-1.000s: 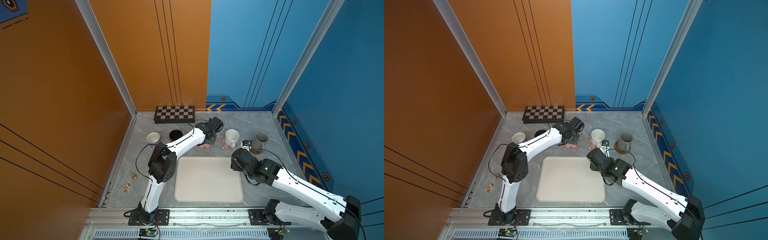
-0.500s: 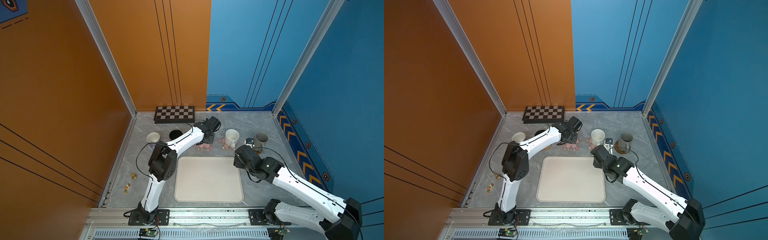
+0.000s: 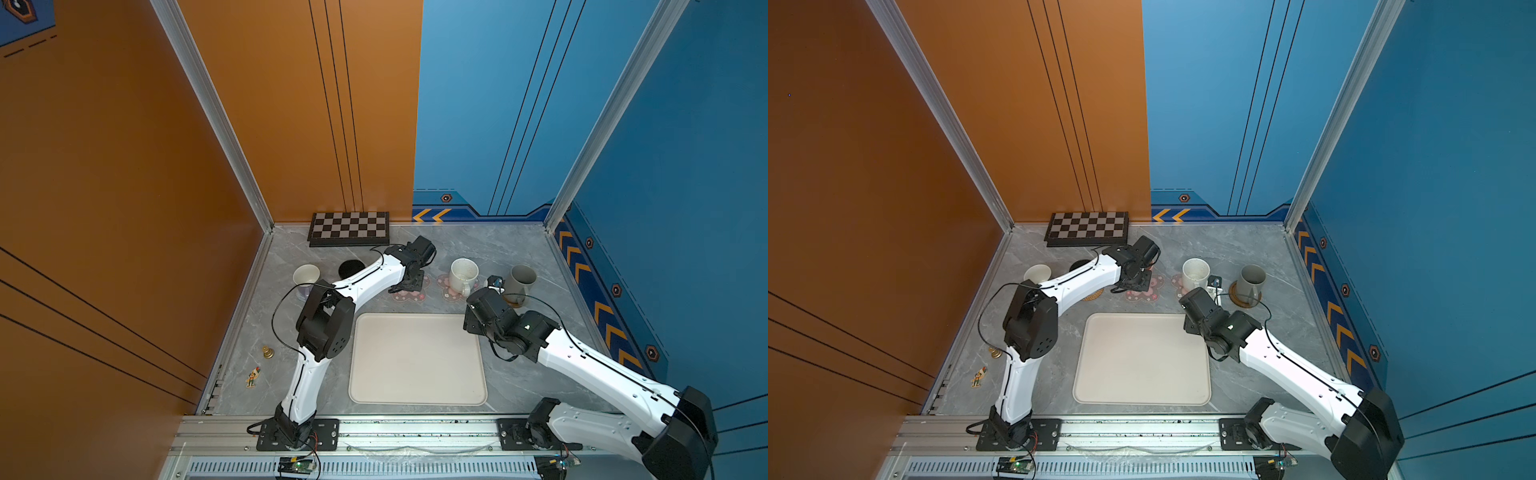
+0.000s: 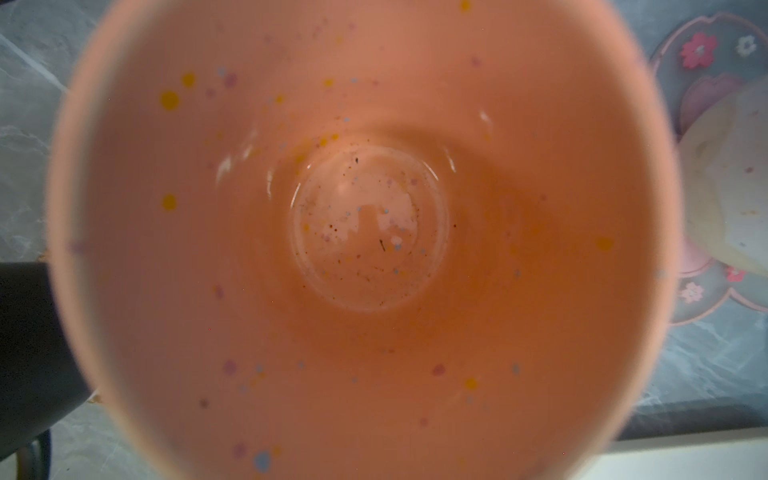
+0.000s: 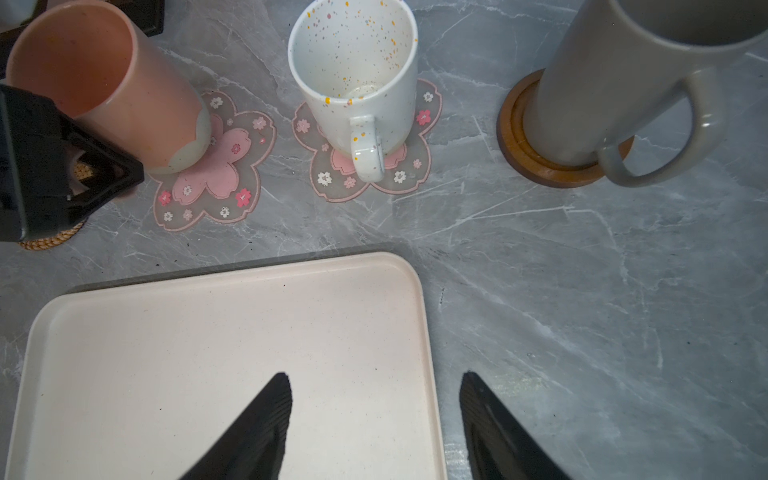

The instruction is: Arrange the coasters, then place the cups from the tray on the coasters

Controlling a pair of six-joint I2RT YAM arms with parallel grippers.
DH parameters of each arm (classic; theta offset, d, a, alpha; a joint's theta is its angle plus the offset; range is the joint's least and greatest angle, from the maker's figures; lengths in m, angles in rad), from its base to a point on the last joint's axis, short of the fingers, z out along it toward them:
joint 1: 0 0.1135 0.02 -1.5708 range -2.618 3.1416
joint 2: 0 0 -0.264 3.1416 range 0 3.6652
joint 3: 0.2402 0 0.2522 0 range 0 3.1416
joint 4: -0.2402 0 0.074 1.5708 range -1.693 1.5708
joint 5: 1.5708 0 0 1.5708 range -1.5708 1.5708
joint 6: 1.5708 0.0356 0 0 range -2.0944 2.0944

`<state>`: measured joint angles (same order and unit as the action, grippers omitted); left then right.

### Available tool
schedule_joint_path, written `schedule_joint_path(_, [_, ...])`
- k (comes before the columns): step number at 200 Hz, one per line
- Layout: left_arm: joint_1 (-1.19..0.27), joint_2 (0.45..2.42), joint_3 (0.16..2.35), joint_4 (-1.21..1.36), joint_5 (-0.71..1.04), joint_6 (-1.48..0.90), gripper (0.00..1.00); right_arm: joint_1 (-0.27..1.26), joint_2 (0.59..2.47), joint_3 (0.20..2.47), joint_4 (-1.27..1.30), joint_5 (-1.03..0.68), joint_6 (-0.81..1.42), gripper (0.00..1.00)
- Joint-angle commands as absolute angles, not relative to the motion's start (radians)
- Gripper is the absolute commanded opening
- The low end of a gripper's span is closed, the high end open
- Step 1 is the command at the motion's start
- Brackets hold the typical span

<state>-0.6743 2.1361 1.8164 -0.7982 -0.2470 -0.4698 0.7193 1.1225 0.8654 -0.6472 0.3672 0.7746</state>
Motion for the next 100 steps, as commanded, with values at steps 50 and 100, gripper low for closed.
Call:
schedule_joint_path(50, [-0.662,2.152,1.83,-0.762,-0.223,-0.489,0.0,0.709,1.113,0.825,-0.618,0.354,0.785,0.67])
schedule_joint_path(100, [-0.662,2.152,1.822,-0.762,-0.226,-0.482,0.0,0.709,1.115,0.818,-0.614,0.353,0.79,0.67])
